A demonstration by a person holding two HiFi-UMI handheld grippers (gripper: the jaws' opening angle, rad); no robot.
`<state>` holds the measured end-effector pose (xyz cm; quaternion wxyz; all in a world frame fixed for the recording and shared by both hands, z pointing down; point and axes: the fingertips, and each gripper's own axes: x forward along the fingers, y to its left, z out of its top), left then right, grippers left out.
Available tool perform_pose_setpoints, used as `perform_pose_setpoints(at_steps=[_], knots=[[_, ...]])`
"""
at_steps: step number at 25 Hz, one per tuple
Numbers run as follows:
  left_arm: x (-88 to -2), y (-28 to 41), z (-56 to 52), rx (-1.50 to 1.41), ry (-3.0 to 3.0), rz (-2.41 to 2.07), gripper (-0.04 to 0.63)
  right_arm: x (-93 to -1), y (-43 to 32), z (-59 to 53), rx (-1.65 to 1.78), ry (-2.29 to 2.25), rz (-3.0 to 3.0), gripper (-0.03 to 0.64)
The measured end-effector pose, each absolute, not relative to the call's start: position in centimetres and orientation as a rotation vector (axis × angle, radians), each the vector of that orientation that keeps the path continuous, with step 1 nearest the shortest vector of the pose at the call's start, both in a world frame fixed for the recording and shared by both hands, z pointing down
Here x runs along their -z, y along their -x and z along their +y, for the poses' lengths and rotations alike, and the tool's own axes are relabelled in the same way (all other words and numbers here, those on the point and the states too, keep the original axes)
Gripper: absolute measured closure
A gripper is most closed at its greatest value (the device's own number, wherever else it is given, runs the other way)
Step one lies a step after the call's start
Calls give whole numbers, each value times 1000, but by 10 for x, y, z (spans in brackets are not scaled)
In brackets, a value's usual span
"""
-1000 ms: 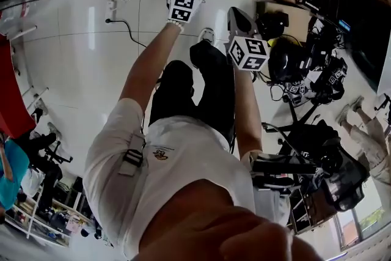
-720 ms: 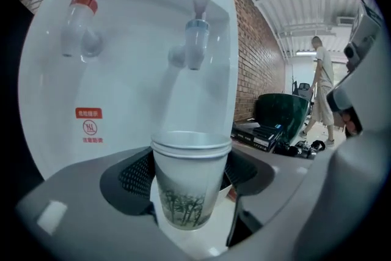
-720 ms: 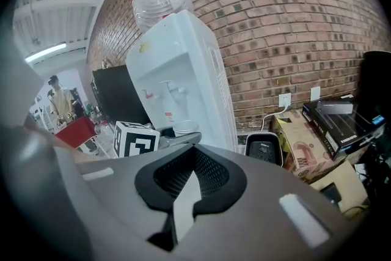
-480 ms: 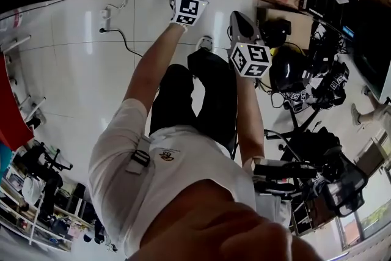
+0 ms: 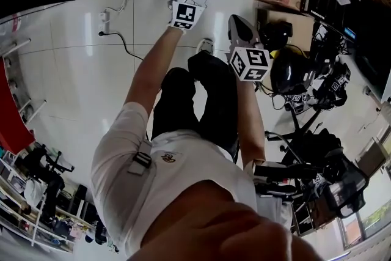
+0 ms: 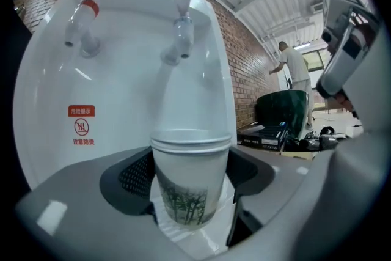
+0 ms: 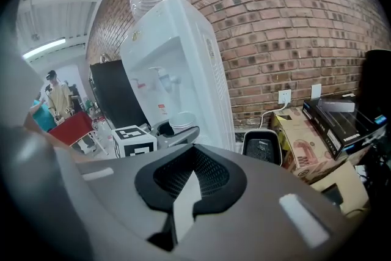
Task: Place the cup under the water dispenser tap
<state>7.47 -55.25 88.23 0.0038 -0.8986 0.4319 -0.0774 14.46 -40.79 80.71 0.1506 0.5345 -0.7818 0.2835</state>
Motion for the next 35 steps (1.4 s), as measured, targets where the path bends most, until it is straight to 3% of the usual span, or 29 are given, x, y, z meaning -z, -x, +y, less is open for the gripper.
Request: perform_pose_setpoints(at_steps=[4,9,15,23,28,35], knots=[[-900,-64,-552,344,2808,1383,239,-818,-146,-414,-810,-1533,-2243,617],[-905,-62,-545,350,2838,1400,133,-823,-149,-417,-821,-1536,-2232,617],[-880,-33,-507,372,2885,1513,124,-796,-149,-413,-843,-1539,-2215,617],[-753,9,-432,336,2985,1556,163,-700,-150,-405,-836,-1573,-2207,617],[-657,23,-398,290,3003,1607,261,-625,-149,-390,-801,-1598,-2228,617],[-572,57,-358,374,2959,1761,344,-555,-140,-349,-769,-1619,-2242,617]])
